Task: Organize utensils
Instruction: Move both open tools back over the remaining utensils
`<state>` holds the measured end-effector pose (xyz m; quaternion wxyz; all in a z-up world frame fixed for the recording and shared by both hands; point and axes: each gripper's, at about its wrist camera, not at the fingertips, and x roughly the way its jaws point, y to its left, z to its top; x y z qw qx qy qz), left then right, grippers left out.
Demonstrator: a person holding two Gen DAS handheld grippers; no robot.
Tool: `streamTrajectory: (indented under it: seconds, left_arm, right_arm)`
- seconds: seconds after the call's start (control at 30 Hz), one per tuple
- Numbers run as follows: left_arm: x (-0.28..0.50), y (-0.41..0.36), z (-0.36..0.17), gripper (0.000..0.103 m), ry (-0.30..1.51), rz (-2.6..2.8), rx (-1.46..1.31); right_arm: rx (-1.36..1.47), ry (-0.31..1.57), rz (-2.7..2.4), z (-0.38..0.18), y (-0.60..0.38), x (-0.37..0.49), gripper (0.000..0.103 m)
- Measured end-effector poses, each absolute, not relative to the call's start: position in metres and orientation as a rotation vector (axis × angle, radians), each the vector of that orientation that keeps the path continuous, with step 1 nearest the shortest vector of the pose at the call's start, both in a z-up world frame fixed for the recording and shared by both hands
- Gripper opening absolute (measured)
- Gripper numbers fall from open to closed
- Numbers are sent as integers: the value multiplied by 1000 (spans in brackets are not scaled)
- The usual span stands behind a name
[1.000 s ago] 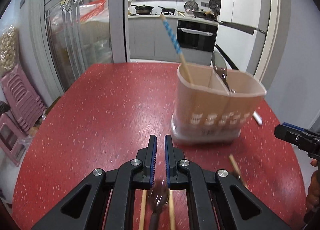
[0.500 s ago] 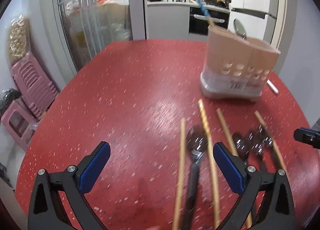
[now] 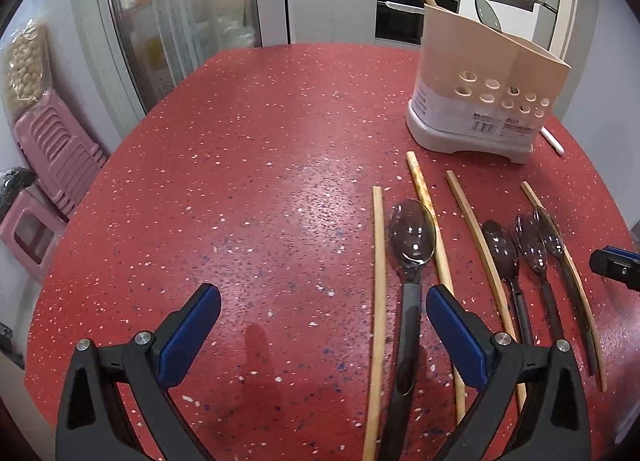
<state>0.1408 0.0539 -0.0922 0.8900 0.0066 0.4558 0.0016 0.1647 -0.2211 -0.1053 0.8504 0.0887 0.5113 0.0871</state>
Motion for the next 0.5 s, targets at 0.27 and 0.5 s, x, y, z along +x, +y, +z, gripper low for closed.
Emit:
streamTrajectory:
  seconds: [0.27,0.5]
  left_arm:
    - [147,61,-95,103,952,42,10]
    - [152,73,-101,103,972,72,14]
  right_arm:
    - [141,1089,179,-107,-214,167,66]
    - [82,1105,171,-110,-205,170,60]
